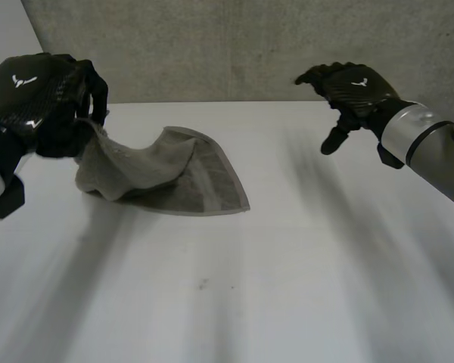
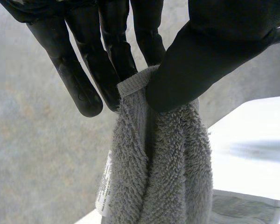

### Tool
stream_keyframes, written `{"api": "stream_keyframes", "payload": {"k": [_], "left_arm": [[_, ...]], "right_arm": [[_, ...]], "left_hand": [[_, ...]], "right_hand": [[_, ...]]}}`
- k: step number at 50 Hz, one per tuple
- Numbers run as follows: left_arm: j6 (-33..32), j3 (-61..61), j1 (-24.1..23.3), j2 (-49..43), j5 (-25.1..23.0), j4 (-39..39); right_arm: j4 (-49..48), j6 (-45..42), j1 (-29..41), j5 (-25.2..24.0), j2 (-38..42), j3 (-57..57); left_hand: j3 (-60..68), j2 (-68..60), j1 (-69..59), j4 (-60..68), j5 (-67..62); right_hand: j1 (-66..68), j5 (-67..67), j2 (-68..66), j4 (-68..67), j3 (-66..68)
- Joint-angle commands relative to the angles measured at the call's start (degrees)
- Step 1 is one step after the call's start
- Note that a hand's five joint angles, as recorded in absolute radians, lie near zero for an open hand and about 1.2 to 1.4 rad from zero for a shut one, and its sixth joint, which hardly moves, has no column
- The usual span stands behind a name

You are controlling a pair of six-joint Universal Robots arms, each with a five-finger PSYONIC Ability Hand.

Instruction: Fold the towel.

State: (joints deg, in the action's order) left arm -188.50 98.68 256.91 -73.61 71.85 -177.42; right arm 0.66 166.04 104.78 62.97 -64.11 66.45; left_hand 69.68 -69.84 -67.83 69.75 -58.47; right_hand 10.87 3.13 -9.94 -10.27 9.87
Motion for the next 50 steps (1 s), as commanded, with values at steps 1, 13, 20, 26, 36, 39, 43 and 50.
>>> {"api": "stream_keyframes", "payload": {"k": [1, 13, 20, 26, 36, 39, 43, 50], "left_arm": [[-0.1, 4.2, -2.8, 9.5, -0.8, 0.7], [0.3, 1.3, -5.5, 11.1, -0.4, 5.2], [1.1, -0.4, -7.7, 12.3, -0.2, 6.2], [2.6, -0.9, -7.9, 11.9, -0.2, 6.0], [2.6, -0.8, -6.8, 9.1, 1.4, 5.2], [2.6, -0.5, -6.3, 7.6, 1.5, 4.4], [2.5, 0.0, -5.4, 6.4, 1.5, 3.2], [2.8, 1.5, -1.2, 4.1, 1.5, 2.0]], "right_arm": [[-0.1, -0.2, 5.1, -5.7, 2.4, -1.1], [-2.0, 2.4, 16.3, -4.8, 11.1, -3.3], [-7.1, 13.6, 21.0, -3.8, 18.6, -7.1], [-10.6, 18.4, 22.7, -3.2, 21.7, -9.1], [-10.9, 17.6, 21.0, 3.9, 14.8, -8.4], [-10.2, 14.1, 18.2, 4.3, 9.6, -4.9], [-8.4, 6.8, 15.7, 4.9, 2.8, 0.5], [2.4, -8.1, 14.0, 6.0, -9.0, 10.9]], "left_hand": [[10.3, -10.2, -12.2, 10.3, -11.5], [10.3, -10.2, -12.2, 10.3, -11.5], [10.3, -10.2, -12.2, 10.3, -11.5], [10.3, -10.2, -12.2, 10.3, -11.5], [10.3, -10.2, -12.2, 10.3, -11.5], [10.3, -10.2, -12.2, 10.3, -11.5], [10.3, -10.2, -12.2, 10.3, -11.5], [10.3, -10.2, -12.2, 10.3, -11.5]], "right_hand": [[1.6, -0.7, -2.5, -2.2, 2.6], [2.6, 0.3, -3.5, -3.2, 3.6], [11.1, 8.9, -12.0, -11.7, 12.1], [45.3, 43.0, -46.2, -45.9, 46.3], [69.1, 66.9, -70.1, -69.7, 70.1], [69.1, 66.9, -70.1, -69.7, 70.1], [69.1, 66.9, -70.1, -69.7, 70.1], [69.1, 66.9, -70.1, -69.7, 70.1]]}}
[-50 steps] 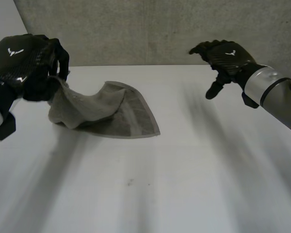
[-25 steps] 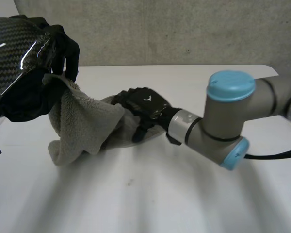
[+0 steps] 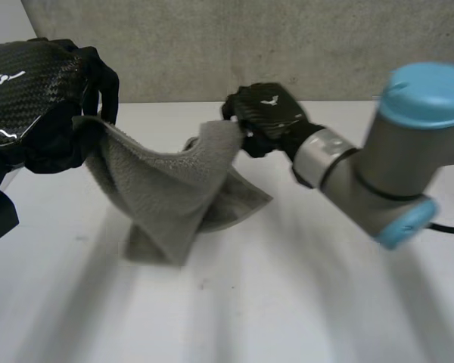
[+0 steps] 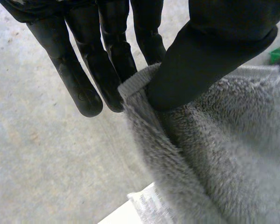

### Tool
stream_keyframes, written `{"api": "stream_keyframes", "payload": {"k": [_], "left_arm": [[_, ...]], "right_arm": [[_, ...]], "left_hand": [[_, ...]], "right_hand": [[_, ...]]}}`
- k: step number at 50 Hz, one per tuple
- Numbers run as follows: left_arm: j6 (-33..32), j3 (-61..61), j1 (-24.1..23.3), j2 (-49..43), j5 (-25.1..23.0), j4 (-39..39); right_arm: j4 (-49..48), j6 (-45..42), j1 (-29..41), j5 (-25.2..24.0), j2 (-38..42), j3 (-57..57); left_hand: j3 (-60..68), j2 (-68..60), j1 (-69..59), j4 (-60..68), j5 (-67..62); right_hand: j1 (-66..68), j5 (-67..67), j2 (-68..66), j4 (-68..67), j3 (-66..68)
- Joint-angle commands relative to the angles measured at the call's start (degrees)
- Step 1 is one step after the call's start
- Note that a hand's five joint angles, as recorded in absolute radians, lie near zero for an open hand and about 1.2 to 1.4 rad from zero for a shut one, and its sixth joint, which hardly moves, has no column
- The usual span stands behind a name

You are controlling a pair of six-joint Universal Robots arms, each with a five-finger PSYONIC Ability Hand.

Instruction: Fold the towel.

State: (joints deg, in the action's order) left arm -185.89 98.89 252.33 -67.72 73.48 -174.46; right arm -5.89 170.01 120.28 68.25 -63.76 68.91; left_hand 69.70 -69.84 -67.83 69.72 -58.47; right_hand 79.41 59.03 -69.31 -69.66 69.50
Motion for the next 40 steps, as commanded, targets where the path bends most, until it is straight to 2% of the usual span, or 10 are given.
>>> {"api": "stream_keyframes", "payload": {"k": [1, 7, 14, 16, 17, 18, 22, 26, 34, 40], "left_arm": [[0.2, 1.3, 3.4, -1.8, -0.2, -1.0], [0.3, 1.7, 5.3, -2.9, -0.3, -1.1], [0.2, 2.2, 5.8, -4.9, -0.2, -2.9], [0.1, 2.4, 6.2, -5.1, -0.2, -3.3], [0.1, 2.5, 6.2, -5.1, -0.2, -3.3], [0.1, 2.6, 6.7, -5.5, -0.3, -3.6], [0.0, 3.7, 8.1, -5.8, -0.4, -3.8], [-0.1, 4.6, 8.4, -5.8, -0.4, -3.8], [-0.3, 6.9, 7.8, -4.7, -0.6, -3.8], [-0.3, 7.6, 7.7, -4.6, -0.5, -3.6]], "right_arm": [[13.4, -13.6, -1.2, 1.3, -10.4, 9.8], [30.7, -14.6, 2.0, 0.2, -11.6, 12.8], [36.3, -13.3, 10.0, -5.6, -10.9, 11.8], [36.1, -11.7, 10.0, -6.5, -9.0, 10.0], [36.1, -11.7, 10.0, -6.5, -9.0, 10.0], [36.0, -10.9, 9.8, -6.4, -7.9, 8.5], [35.1, -8.7, 8.0, -5.2, -6.3, 4.9], [30.4, -8.4, 0.3, -1.2, -2.7, -0.9], [28.6, -9.3, -1.0, 0.7, 4.6, -7.3], [28.9, -10.4, -0.5, 1.0, 4.3, -2.8]], "left_hand": [[10.3, -10.2, -12.2, 10.3, -11.5], [10.3, -10.2, -12.2, 10.3, -11.5], [10.3, -10.2, -12.2, 10.3, -11.5], [10.3, -10.2, -12.2, 10.3, -11.5], [10.3, -10.2, -12.2, 10.3, -11.5], [10.3, -10.2, -12.2, 10.3, -11.5], [10.3, -10.2, -12.2, 10.3, -11.5], [10.3, -10.2, -12.2, 10.3, -11.5], [10.3, -10.2, -12.2, 10.3, -11.5], [10.3, -10.2, -12.2, 10.3, -11.5]], "right_hand": [[0.6, 11.0, -10.7, -10.3, 10.5], [0.6, 11.0, -10.7, -10.3, 10.5], [0.6, 11.0, -10.7, -10.3, 10.5], [-51.7, -41.3, 41.6, 42.0, -41.8], [-52.0, -41.6, 41.9, 42.2, -42.1], [-67.3, -56.9, 57.2, 57.6, -57.4], [-69.4, -59.0, 59.3, 59.7, -59.5], [-69.4, -59.0, 59.3, 59.7, -59.5], [-69.4, -59.0, 59.3, 59.7, -59.5], [-60.8, -50.4, 50.7, 51.0, -50.9]]}}
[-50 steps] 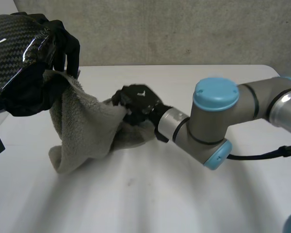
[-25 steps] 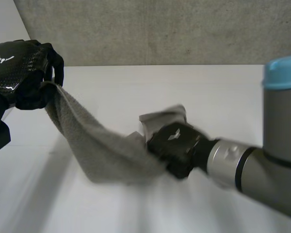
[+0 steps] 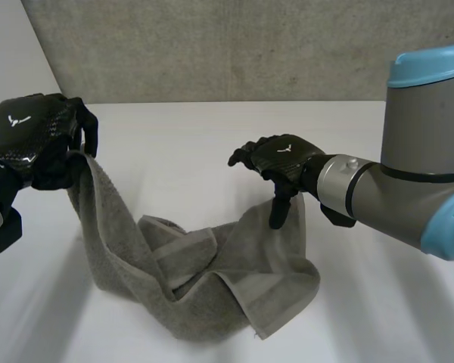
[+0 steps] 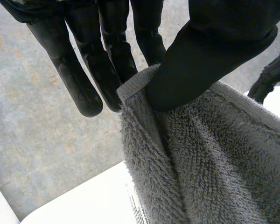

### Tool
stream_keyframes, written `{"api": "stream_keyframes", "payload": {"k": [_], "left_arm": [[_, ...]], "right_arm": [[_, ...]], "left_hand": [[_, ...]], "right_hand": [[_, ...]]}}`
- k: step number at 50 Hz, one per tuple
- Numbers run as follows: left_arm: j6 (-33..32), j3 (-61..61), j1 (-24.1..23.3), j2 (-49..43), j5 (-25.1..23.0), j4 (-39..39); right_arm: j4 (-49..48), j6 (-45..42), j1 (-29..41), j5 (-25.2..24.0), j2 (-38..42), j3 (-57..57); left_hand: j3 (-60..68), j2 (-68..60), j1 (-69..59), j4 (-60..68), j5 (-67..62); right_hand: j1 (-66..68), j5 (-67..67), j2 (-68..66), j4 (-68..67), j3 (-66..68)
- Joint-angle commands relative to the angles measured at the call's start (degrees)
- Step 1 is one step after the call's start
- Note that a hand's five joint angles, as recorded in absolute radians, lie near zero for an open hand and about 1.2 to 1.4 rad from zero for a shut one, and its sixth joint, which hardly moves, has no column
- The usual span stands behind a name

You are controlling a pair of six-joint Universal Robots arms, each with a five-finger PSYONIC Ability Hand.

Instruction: Fold the towel.

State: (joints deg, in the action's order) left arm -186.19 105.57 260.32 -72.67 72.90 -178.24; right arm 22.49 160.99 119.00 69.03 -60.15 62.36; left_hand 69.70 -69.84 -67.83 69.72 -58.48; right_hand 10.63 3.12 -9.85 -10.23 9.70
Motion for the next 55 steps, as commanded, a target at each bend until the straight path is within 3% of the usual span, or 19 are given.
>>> {"api": "stream_keyframes", "payload": {"k": [1, 9, 20, 27, 40, 48, 50, 55], "left_arm": [[-0.1, 1.2, -0.3, 0.3, 0.0, 0.2], [-0.1, 2.5, 0.3, -0.2, 0.0, -0.2], [0.0, 4.2, 0.5, -0.7, 0.0, -1.6], [0.3, 5.5, 0.5, -0.6, 0.1, -2.6], [0.3, 7.4, 0.9, 0.2, 0.2, -2.6], [0.3, 7.7, 1.5, 0.2, 0.2, -2.6], [0.3, 7.9, 1.7, 0.2, 0.1, -2.6], [0.3, 7.9, 2.2, 0.2, 0.0, -2.6]], "right_arm": [[0.5, -1.4, 0.8, 0.2, 0.7, 3.7], [-0.8, -0.1, 1.1, -0.1, -6.4, 15.1], [-15.1, 18.2, 2.6, 0.1, -12.8, 29.7], [-22.6, 24.5, 8.4, 5.3, -7.4, 30.3], [-25.8, 24.9, 14.1, 13.1, 3.8, 24.9], [-27.7, 24.2, 14.2, 17.9, 5.3, 24.5], [-29.4, 23.8, 13.7, 19.9, 4.3, 25.4], [-29.6, 22.4, 13.2, 20.0, 2.8, 26.7]], "left_hand": [[10.3, -10.2, -12.2, 10.3, -11.5], [10.3, -10.2, -12.2, 10.3, -11.5], [10.3, -10.2, -12.2, 10.3, -11.5], [10.3, -10.2, -12.2, 10.3, -11.5], [10.3, -10.2, -12.2, 10.3, -11.5], [10.3, -10.2, -12.2, 10.3, -11.5], [10.3, -10.2, -12.2, 10.3, -11.5], [10.3, -10.2, -12.2, 10.3, -11.5]], "right_hand": [[8.0, 5.5, -8.8, -8.4, 9.0], [16.6, 14.1, -17.4, -17.0, 17.5], [15.3, 12.8, -16.0, -15.7, 16.2], [12.7, 10.3, -13.5, -13.1, 13.7], [16.3, 13.8, -17.1, -16.7, 17.2], [28.6, 26.1, -29.3, -29.0, 29.5], [38.6, 36.1, -39.4, -39.0, 39.5], [44.2, 41.7, -45.0, -44.6, 45.1]]}}
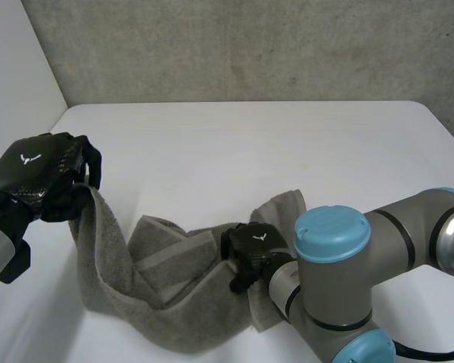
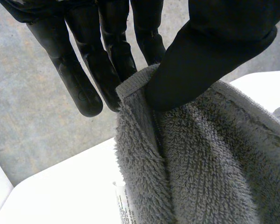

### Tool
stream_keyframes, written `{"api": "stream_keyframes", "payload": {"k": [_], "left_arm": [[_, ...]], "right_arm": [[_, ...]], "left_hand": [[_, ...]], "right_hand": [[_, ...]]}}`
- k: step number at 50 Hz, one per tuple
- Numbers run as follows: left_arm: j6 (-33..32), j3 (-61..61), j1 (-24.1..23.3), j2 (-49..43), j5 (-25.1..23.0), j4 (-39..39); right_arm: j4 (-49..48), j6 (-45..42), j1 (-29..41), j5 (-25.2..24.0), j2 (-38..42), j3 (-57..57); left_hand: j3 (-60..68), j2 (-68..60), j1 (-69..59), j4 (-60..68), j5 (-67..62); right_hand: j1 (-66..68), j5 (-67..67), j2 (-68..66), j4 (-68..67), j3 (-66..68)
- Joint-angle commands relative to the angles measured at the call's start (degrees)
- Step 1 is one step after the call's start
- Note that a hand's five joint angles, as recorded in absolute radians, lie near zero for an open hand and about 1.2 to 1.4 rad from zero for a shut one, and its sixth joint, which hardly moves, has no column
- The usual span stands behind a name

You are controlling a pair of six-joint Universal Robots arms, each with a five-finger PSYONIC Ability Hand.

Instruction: Fold the towel.

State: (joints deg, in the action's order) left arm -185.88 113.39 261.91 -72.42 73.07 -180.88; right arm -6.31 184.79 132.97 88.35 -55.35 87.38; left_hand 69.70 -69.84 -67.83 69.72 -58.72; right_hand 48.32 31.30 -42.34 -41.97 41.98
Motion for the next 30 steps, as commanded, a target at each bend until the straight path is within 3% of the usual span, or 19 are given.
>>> {"api": "stream_keyframes", "payload": {"k": [1, 17, 20, 21, 28, 30], "left_arm": [[-0.1, 0.1, 0.8, 0.0, -0.2, 0.0], [-0.2, 0.1, 0.9, 0.1, -0.1, 0.0], [-0.3, 0.1, 1.0, 0.1, -0.1, 0.0], [-0.3, 0.1, 1.0, 0.1, 0.0, 0.0], [-0.5, 0.4, 1.1, -0.1, 0.0, 0.1], [-0.5, 0.8, 1.2, -0.2, -0.1, 0.0]], "right_arm": [[-0.8, -2.6, -1.5, 0.7, -3.0, 2.4], [3.5, -10.2, -4.0, -1.4, -9.9, 6.7], [4.9, -11.7, -5.2, -2.9, -10.7, 7.5], [5.2, -12.3, -5.9, -3.9, -10.7, 8.0], [8.1, -17.7, -9.1, -8.1, -12.4, 8.3], [12.4, -25.6, -10.9, -9.4, -15.0, 7.0]], "left_hand": [[10.3, -10.2, -12.2, 10.3, -11.3], [10.3, -10.2, -12.2, 10.3, -11.3], [10.3, -10.2, -12.2, 10.3, -11.3], [10.3, -10.2, -12.2, 10.3, -11.3], [10.3, -10.2, -12.2, 10.3, -11.3], [10.3, -10.2, -12.2, 10.3, -11.3]], "right_hand": [[8.0, 15.0, -14.0, -14.4, 14.3], [8.4, 15.4, -14.3, -14.7, 14.7], [19.3, 26.3, -25.3, -25.6, 25.6], [31.6, 38.6, -37.5, -37.9, 37.9], [31.7, 38.7, -37.7, -38.0, 38.0], [31.7, 38.7, -37.7, -38.0, 38.0]]}}
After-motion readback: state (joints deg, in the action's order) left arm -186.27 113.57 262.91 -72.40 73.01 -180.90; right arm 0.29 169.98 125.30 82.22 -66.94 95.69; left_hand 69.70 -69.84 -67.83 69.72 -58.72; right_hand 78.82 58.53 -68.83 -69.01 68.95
